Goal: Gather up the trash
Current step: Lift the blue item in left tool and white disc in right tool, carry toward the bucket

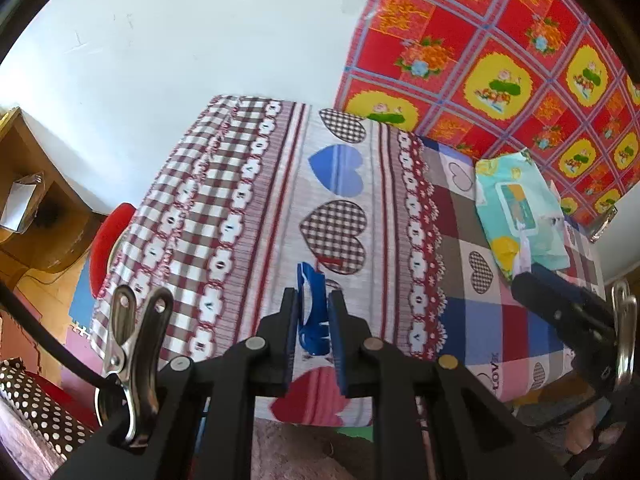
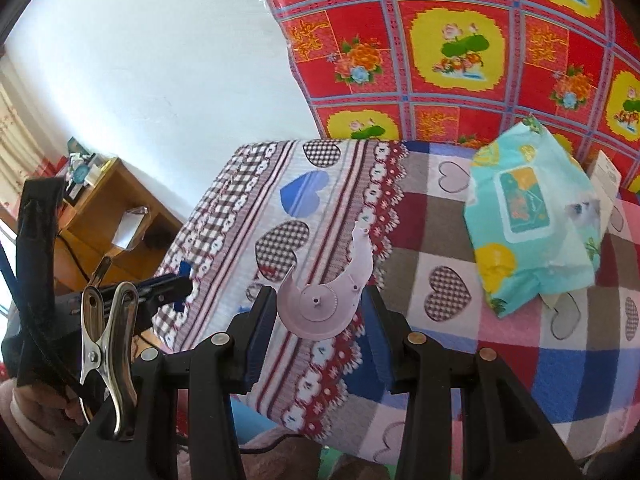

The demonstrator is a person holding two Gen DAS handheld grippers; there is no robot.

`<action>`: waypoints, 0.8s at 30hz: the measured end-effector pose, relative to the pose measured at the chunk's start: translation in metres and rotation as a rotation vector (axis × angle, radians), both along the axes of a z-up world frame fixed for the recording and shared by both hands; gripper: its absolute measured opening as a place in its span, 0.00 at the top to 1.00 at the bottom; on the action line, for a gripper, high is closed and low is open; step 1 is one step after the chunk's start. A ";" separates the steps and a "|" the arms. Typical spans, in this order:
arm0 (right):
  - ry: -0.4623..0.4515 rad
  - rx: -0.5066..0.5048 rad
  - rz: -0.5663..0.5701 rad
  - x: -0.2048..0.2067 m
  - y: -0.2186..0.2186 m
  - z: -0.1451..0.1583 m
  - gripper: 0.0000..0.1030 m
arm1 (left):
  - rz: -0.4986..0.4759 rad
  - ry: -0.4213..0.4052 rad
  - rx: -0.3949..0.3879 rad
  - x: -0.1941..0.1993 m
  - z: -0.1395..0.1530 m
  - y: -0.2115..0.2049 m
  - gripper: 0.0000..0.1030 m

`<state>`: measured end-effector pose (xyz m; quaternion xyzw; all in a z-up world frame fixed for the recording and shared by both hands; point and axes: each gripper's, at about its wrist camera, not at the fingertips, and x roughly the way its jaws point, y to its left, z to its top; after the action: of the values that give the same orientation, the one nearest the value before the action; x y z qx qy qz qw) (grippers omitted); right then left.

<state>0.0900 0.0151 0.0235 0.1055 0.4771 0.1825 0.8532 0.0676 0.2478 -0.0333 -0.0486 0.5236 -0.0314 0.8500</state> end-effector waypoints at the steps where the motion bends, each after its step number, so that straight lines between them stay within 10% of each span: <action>1: 0.000 -0.002 0.004 0.003 0.004 0.001 0.57 | 0.003 0.000 0.001 0.001 0.000 0.004 0.85; 24: 0.018 0.011 -0.032 0.041 0.075 0.011 0.57 | 0.047 0.010 -0.013 0.031 0.001 0.103 0.85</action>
<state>0.1308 0.0905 0.0345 0.1192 0.4821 0.1706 0.8510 0.0989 0.3512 -0.0321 -0.0665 0.5263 -0.0146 0.8476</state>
